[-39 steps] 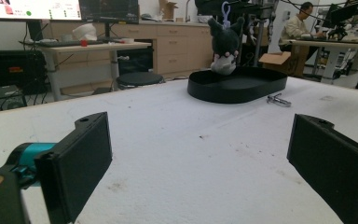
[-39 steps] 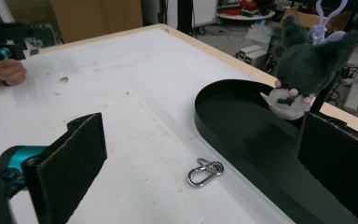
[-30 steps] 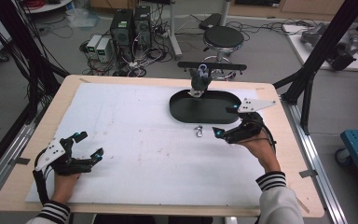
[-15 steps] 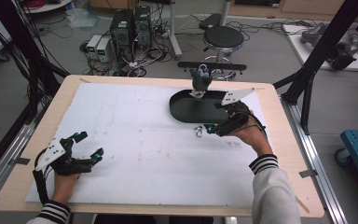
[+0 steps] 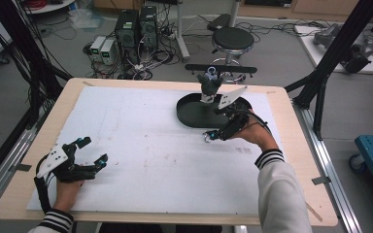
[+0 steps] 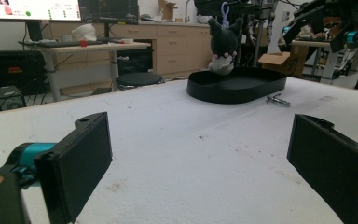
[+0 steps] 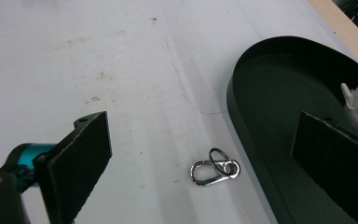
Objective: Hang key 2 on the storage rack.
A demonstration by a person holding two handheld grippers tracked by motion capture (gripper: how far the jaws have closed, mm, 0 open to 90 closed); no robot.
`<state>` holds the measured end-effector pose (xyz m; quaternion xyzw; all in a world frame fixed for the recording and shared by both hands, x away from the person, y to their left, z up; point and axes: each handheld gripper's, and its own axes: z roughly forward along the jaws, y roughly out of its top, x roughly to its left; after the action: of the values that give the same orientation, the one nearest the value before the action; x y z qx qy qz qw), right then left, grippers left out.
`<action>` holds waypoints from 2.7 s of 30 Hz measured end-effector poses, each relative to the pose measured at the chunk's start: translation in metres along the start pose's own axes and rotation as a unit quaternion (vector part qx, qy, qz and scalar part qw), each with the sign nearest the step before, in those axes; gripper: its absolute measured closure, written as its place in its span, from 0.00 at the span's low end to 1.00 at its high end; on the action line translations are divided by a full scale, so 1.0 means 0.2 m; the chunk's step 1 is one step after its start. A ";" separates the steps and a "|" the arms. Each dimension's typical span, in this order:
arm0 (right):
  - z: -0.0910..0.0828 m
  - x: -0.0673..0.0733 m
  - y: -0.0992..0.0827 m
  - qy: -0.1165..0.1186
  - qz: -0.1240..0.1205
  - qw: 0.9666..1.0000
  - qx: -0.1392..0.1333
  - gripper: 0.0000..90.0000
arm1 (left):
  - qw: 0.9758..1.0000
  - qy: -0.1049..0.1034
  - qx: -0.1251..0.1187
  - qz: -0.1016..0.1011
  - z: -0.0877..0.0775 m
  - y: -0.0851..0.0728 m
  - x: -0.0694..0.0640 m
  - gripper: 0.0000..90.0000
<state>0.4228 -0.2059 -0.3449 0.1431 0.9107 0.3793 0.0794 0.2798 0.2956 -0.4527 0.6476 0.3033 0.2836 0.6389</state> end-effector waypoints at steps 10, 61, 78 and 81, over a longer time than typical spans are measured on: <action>0.07 -0.01 -0.02 0.005 -0.011 0.999 0.048 0.07 | 1.000 0.001 -0.001 0.001 0.00 0.00 0.00 0.08; 0.35 -0.06 -0.08 -0.018 -0.090 0.978 0.188 0.71 | 1.000 0.001 -0.004 0.001 0.00 0.00 0.00 0.08; 0.36 -0.07 -0.07 -0.036 -0.100 0.975 0.193 0.86 | 1.000 0.002 -0.004 0.000 0.00 0.00 0.00 0.08; 0.36 -0.07 -0.07 -0.037 -0.098 0.976 0.190 0.88 | 1.000 0.002 -0.004 0.000 0.00 0.00 0.00 0.08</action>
<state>0.4522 -0.1723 -0.4041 0.0796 0.9722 0.1838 0.1210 0.2791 0.2955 -0.4530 0.6446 0.3034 0.2857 0.6409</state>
